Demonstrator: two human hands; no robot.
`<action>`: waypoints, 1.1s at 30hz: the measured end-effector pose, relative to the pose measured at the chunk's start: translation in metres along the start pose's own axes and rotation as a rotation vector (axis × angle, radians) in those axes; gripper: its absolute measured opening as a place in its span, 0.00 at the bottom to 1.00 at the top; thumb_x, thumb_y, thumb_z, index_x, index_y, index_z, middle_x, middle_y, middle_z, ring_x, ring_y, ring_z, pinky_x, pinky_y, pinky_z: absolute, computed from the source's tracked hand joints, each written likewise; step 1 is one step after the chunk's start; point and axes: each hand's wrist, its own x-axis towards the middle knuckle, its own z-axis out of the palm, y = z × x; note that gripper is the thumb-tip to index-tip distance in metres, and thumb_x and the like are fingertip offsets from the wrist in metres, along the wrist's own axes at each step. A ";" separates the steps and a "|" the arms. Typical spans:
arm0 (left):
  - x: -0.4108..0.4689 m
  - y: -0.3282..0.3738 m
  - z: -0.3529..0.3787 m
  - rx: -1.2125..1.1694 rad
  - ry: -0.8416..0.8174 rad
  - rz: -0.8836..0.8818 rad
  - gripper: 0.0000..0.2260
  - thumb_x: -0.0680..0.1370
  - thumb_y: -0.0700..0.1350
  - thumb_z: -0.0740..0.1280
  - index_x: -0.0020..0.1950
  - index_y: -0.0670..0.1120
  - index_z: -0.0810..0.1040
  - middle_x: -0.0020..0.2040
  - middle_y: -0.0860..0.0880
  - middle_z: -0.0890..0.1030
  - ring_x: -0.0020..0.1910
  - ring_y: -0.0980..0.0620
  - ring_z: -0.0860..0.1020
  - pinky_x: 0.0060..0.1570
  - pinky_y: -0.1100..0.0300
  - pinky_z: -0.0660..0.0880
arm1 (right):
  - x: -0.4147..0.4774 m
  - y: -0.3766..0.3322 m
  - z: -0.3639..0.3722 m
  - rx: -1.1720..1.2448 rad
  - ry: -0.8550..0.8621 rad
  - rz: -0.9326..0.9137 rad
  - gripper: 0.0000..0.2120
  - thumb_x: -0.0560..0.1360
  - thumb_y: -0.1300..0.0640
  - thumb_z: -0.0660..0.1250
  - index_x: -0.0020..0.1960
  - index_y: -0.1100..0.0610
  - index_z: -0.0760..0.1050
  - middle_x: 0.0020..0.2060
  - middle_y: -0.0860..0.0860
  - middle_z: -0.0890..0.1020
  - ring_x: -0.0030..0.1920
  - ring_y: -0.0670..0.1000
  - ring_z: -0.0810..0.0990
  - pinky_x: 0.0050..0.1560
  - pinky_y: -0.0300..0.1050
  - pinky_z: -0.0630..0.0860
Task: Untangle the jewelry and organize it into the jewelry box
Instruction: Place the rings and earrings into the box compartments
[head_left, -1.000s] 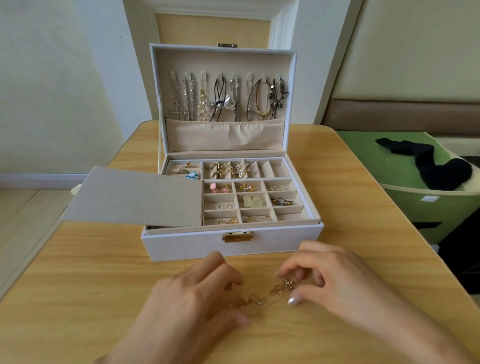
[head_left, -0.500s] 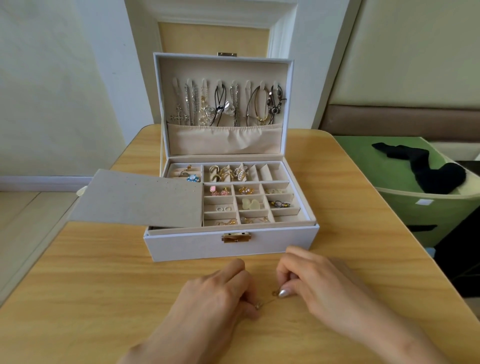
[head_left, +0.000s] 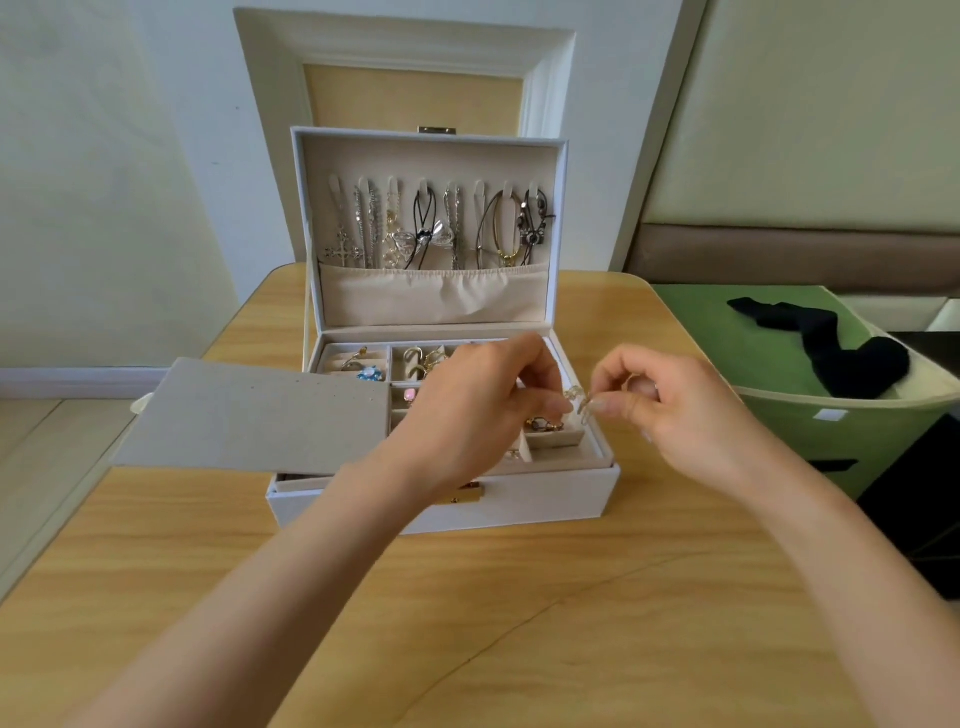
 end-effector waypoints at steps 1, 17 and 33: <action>0.002 -0.003 0.002 0.047 -0.022 -0.009 0.05 0.73 0.44 0.70 0.39 0.48 0.75 0.30 0.58 0.77 0.28 0.65 0.71 0.30 0.67 0.62 | 0.001 0.002 0.002 -0.028 -0.007 -0.003 0.07 0.73 0.64 0.69 0.39 0.55 0.75 0.22 0.34 0.72 0.24 0.41 0.67 0.29 0.31 0.63; 0.004 -0.017 0.012 0.358 -0.074 0.014 0.03 0.72 0.48 0.71 0.44 0.51 0.80 0.45 0.55 0.76 0.42 0.55 0.71 0.45 0.56 0.71 | 0.001 0.024 0.017 -0.201 0.032 -0.081 0.10 0.69 0.61 0.73 0.35 0.48 0.79 0.37 0.44 0.75 0.31 0.45 0.69 0.35 0.45 0.69; -0.133 -0.043 0.019 0.021 0.831 -0.317 0.13 0.70 0.53 0.60 0.52 0.52 0.73 0.54 0.52 0.67 0.56 0.53 0.66 0.59 0.49 0.68 | -0.020 0.038 0.023 0.323 0.246 0.158 0.12 0.78 0.64 0.62 0.54 0.51 0.80 0.50 0.46 0.83 0.49 0.41 0.80 0.45 0.30 0.75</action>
